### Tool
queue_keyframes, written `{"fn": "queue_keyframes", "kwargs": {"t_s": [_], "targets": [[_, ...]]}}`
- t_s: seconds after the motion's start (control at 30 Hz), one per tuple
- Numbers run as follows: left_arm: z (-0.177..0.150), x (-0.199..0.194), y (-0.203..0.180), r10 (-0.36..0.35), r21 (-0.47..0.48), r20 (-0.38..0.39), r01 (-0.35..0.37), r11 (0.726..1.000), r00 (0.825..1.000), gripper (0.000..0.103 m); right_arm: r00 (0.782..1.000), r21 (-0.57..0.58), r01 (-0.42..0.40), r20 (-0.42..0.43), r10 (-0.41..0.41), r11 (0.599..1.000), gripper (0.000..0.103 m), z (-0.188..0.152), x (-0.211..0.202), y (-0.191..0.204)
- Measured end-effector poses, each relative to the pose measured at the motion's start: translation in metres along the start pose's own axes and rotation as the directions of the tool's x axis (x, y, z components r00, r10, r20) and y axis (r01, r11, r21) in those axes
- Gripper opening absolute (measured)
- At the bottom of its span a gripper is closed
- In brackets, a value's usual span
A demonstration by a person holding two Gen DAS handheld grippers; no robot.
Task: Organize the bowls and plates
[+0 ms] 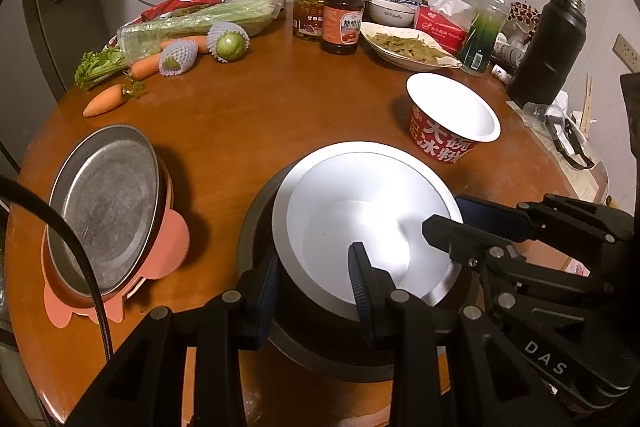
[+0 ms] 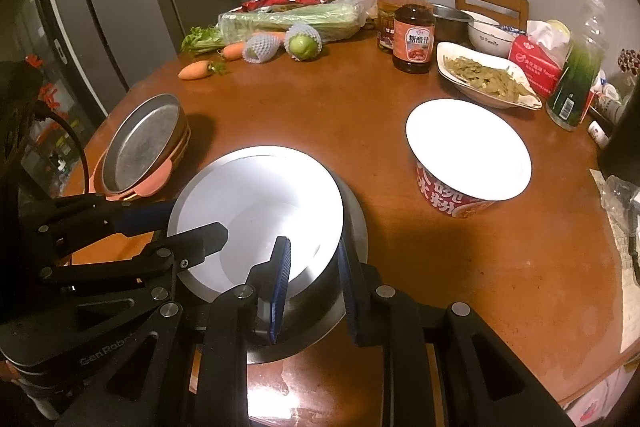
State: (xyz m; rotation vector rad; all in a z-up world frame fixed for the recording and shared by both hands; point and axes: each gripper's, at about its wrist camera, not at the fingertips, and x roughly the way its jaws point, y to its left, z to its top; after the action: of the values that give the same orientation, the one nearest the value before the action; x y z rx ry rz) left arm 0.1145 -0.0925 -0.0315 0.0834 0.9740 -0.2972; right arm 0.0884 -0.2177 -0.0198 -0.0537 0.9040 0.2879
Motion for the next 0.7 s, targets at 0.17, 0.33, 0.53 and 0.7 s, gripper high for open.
{"fn": "queue_keyframes", "kwargs": {"t_s": [0.17,0.33,0.53,0.7], "targets": [[0.0005,0.0013,0.0018,-0.011,-0.005,0.0,0.011,1.0,1.0,0.034,1.0,-0.004,0.006,0.001,-0.006,1.0,0.026,0.0005,-0.0007,0.0007],[0.0002,0.002,0.0034,-0.016,-0.013,-0.005,0.016,1.0,1.0,0.034,1.0,-0.002,0.013,0.005,-0.013,1.0,0.026,0.0005,-0.0024,0.0008],[0.0001,0.0009,0.0041,-0.024,-0.017,0.002,0.024,1.0,1.0,0.036,1.0,0.001,0.017,0.0,-0.017,1.0,0.026,0.0008,-0.0018,0.0008],[0.0003,-0.0021,0.0072,-0.024,-0.026,0.012,0.024,0.999,1.0,0.039,1.0,0.014,0.025,0.001,-0.025,1.0,0.029,0.0014,-0.0021,-0.0026]]}}
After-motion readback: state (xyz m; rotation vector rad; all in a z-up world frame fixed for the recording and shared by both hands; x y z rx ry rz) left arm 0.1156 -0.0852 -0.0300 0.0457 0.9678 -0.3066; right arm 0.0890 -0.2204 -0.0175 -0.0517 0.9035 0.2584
